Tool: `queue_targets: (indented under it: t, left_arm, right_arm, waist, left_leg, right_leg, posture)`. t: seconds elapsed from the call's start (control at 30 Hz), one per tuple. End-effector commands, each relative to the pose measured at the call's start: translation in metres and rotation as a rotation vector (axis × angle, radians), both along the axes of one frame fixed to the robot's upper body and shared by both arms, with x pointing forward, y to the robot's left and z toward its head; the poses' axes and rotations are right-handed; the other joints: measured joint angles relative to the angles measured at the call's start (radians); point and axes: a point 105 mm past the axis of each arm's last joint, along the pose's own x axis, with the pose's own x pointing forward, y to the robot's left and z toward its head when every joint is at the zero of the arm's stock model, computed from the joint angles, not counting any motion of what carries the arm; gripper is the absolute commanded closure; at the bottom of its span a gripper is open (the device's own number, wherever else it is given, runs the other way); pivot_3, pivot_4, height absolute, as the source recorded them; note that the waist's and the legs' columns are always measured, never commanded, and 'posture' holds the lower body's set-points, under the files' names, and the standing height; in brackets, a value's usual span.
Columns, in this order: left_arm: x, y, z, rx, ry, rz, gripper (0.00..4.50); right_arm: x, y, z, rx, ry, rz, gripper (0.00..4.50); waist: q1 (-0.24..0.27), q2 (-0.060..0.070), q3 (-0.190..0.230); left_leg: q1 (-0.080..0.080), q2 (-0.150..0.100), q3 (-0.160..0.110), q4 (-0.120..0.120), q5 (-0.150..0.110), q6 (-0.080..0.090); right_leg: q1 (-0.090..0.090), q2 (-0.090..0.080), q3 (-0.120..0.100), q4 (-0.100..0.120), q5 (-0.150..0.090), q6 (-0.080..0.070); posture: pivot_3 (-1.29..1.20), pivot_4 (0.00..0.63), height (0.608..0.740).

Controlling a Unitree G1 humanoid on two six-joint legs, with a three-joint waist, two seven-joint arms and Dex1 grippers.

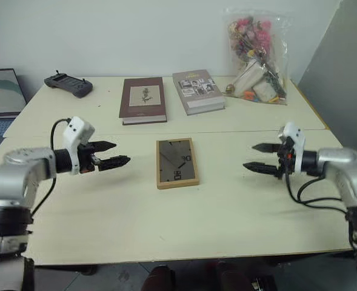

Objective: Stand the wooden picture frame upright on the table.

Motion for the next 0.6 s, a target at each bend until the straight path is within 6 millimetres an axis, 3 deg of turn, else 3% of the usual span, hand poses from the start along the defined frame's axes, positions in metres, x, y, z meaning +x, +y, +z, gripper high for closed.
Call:
queue_targets:
  t: [0.03, 0.2, 0.3, 0.4, 0.6]
  left_arm:
    - [0.0, 0.006, 0.0, 0.077, 0.008, -0.056, 0.0]
    - [0.012, 0.005, 0.007, 0.063, -0.04, -0.028, 0.0]
    - [0.014, 0.003, -0.002, 0.058, -0.049, -0.034, 0.0]
    - [0.019, 0.004, -0.012, 0.062, -0.062, -0.014, 0.48]
    - [0.041, -0.005, -0.03, 0.094, -0.114, 0.04, 1.79]
  right_arm:
    - [0.0, 0.0, 0.0, -0.051, 0.035, 0.083, 0.06]
    - [0.017, 0.003, -0.003, -0.084, 0.001, 0.078, 0.06]
    - [0.033, 0.012, -0.011, -0.081, -0.035, 0.03, 0.06]
    - [0.048, 0.022, -0.018, -0.069, -0.05, -0.028, 0.0]
    - [0.061, 0.048, -0.04, -0.099, -0.065, -0.045, 1.22]
  waist:
    - [0.0, 0.0, 0.0]
    - [0.0, 0.0, 0.0]
    - [-0.001, 0.0, 0.0]
    - [-0.008, 0.0, 0.0]
    - [-0.009, 0.0, 0.0]
  left_leg:
    - [-0.001, 0.0, 0.0, 0.0, 0.0, 0.0]
    - [-0.004, 0.0, 0.0, 0.001, 0.0, 0.0]
    - [-0.004, 0.0, 0.0, 0.001, 0.0, 0.0]
    - [-0.004, 0.0, 0.001, 0.002, 0.0, 0.0]
    - [-0.005, 0.0, 0.001, 0.002, 0.0, -0.001]
  right_leg:
    - [0.0, 0.0, 0.0, 0.0, 0.0, 0.0]
    - [-0.004, -0.001, 0.0, 0.001, 0.0, 0.0]
    - [-0.004, -0.001, 0.0, 0.001, 0.0, 0.0]
    - [-0.004, -0.001, 0.001, 0.001, 0.0, 0.0]
    - [-0.006, -0.001, 0.001, 0.002, 0.0, 0.0]
  posture:
    - [0.0, 0.15, 0.74]
    - [0.0, 0.15, 0.74]
    - [0.0, 0.15, 0.74]
    - [0.0, 0.15, 0.74]
    - [0.0, 0.15, 0.74]
